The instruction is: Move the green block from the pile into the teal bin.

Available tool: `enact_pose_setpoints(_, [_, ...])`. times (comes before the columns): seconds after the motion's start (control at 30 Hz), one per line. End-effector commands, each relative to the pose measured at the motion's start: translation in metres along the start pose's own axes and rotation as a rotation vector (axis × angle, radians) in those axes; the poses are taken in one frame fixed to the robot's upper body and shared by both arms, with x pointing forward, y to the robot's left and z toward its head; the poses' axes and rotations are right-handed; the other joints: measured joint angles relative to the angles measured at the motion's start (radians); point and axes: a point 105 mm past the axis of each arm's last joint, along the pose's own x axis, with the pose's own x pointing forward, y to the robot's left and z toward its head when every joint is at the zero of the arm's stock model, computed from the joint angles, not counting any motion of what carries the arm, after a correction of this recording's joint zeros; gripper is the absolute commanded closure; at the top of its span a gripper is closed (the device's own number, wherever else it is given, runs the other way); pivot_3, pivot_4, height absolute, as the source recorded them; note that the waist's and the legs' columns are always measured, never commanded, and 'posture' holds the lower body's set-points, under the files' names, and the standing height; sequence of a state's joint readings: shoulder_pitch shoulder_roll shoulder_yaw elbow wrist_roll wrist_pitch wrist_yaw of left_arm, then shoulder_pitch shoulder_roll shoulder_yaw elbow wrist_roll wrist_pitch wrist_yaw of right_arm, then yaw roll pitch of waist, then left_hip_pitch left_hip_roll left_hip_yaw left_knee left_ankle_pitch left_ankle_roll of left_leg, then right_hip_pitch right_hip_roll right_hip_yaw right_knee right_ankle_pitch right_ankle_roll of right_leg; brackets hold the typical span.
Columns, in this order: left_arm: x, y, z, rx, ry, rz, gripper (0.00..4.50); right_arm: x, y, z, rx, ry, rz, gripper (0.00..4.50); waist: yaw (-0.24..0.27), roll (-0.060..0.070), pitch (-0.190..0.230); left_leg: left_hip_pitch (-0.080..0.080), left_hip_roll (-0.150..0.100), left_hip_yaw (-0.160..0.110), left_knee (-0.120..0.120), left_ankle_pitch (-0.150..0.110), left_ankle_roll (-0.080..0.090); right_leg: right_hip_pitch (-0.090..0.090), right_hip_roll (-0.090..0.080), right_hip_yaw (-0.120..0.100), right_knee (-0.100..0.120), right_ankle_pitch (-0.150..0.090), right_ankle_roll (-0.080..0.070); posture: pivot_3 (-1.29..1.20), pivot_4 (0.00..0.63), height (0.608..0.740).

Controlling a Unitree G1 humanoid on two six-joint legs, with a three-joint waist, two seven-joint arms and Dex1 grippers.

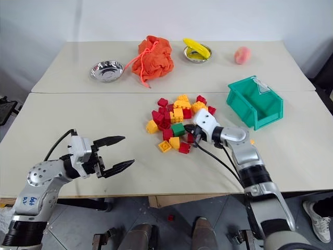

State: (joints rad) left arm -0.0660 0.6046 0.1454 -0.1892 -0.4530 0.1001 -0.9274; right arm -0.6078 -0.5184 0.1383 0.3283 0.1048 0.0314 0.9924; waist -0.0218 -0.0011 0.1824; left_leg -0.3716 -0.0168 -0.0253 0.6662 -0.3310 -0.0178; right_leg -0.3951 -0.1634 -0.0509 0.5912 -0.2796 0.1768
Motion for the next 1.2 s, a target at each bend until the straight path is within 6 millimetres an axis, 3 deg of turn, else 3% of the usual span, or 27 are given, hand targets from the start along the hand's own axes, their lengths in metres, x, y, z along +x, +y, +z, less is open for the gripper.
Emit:
enact_pose_setpoints(0.03, [-0.006, -0.001, 0.010, 0.023, -0.031, 0.018, 0.00, -0.033, -0.007, 0.023, -0.050, -0.109, -0.016, 4.47, 0.001, 0.000, 0.000, 0.000, 0.000, 0.000, 0.000, 0.000, 0.000, 0.000, 0.000, 0.000, 0.000, 0.000, 0.000, 0.00, 0.150, 0.740])
enact_pose_setpoints(0.13, [-0.012, -0.001, 0.006, 0.022, -0.013, 0.025, 0.00, -0.065, -0.017, 0.024, -0.044, -0.147, -0.091, 4.47, 0.001, 0.000, 0.000, 0.001, 0.001, 0.001, 0.000, 0.000, 0.000, 0.000, 0.000, 0.000, 0.000, 0.000, 0.000, 0.00, 0.150, 0.740])
enact_pose_setpoints(0.23, [-0.017, -0.001, 0.004, 0.016, -0.003, 0.033, 0.00, -0.107, -0.013, 0.023, 0.013, -0.192, -0.120, 4.31, 0.008, 0.000, 0.000, 0.001, 0.001, 0.002, -0.001, 0.000, 0.000, 0.000, 0.000, 0.000, 0.000, 0.000, 0.000, 0.00, 0.150, 0.740])
enact_pose_setpoints(0.33, [-0.021, -0.001, 0.002, 0.014, 0.009, 0.029, 0.00, -0.136, -0.008, 0.011, 0.061, -0.150, -0.148, 3.55, 0.020, 0.000, 0.000, 0.001, 0.001, 0.003, 0.000, -0.002, 0.002, 0.001, 0.000, 0.000, -0.001, 0.000, 0.000, 0.00, 0.150, 0.740])
enact_pose_setpoints(0.43, [-0.020, -0.002, 0.003, 0.055, 0.011, -0.010, 0.00, -0.173, -0.011, -0.019, 0.044, -0.016, -0.230, 2.55, 0.025, 0.000, 0.000, 0.002, 0.001, 0.005, 0.001, -0.002, 0.002, 0.002, 0.000, 0.001, -0.001, 0.000, 0.001, 0.00, 0.150, 0.740])
enact_pose_setpoints(0.5, [-0.017, -0.001, 0.007, 0.068, -0.006, -0.018, 0.00, -0.181, -0.014, -0.025, 0.039, 0.006, -0.266, 1.85, 0.023, 0.000, 0.000, 0.002, 0.001, 0.006, 0.002, -0.002, 0.002, 0.002, 0.000, 0.001, -0.001, 0.001, 0.001, 0.00, 0.150, 0.740])
enact_pose_setpoints(0.57, [-0.017, 0.002, 0.008, 0.071, -0.014, -0.010, 0.00, -0.174, -0.015, -0.021, 0.039, -0.009, -0.257, 1.22, 0.018, 0.000, 0.000, 0.003, 0.002, 0.006, 0.002, -0.002, 0.002, 0.002, 0.000, 0.001, -0.001, 0.001, 0.001, 0.00, 0.150, 0.740])
enact_pose_setpoints(0.67, [-0.017, 0.006, 0.008, 0.070, -0.019, 0.010, 0.00, -0.132, -0.005, -0.002, 0.059, -0.059, -0.118, 0.15, 0.000, 0.001, 0.000, 0.005, 0.003, 0.009, 0.001, -0.002, 0.002, 0.002, 0.000, 0.001, -0.001, 0.002, -0.001, 0.00, 0.150, 0.740])
enact_pose_setpoints(0.7, [-0.017, 0.006, 0.008, 0.069, -0.020, 0.009, 0.00, -0.121, -0.003, 0.004, 0.062, -0.064, -0.080, 0.03, -0.004, 0.001, 0.000, 0.006, 0.004, 0.009, 0.001, -0.002, 0.002, 0.001, 0.001, 0.001, 0.000, 0.002, -0.001, 0.00, 0.150, 0.740])
enact_pose_setpoints(0.77, [-0.015, 0.006, 0.008, 0.068, -0.021, 0.004, 0.00, -0.109, -0.001, 0.010, 0.076, -0.070, -0.042, 0.03, -0.004, 0.001, 0.000, 0.005, 0.005, 0.009, 0.001, -0.002, 0.002, 0.001, 0.001, 0.001, 0.000, 0.002, -0.001, 0.00, 0.150, 0.740])
enact_pose_setpoints(0.9, [-0.005, 0.003, 0.015, 0.073, -0.055, -0.027, 0.00, -0.060, -0.006, 0.026, 0.060, -0.037, 0.067, 0.03, -0.002, 0.000, 0.000, 0.003, 0.004, 0.008, 0.003, -0.002, 0.002, 0.001, 0.001, 0.001, -0.001, 0.003, -0.001, 0.00, 0.150, 0.740])
enact_pose_setpoints(1.03, [0.012, -0.006, 0.036, 0.091, -0.123, -0.076, 0.00, -0.013, -0.023, 0.029, 0.040, 0.022, 0.117, 0.03, 0.002, 0.000, 0.000, 0.002, 0.004, 0.007, 0.003, -0.002, 0.002, 0.000, 0.001, 0.000, -0.001, 0.003, -0.001, 0.00, 0.150, 0.740])
enact_pose_setpoints(1.2, [0.015, -0.009, 0.045, 0.096, -0.133, -0.081, 0.00, 0.012, -0.028, 0.024, 0.004, 0.075, 0.216, 0.03, 0.002, 0.000, 0.000, 0.001, 0.003, 0.006, 0.001, -0.002, 0.001, -0.001, 0.001, 0.000, -0.001, 0.003, -0.001, 0.00, 0.150, 0.740])
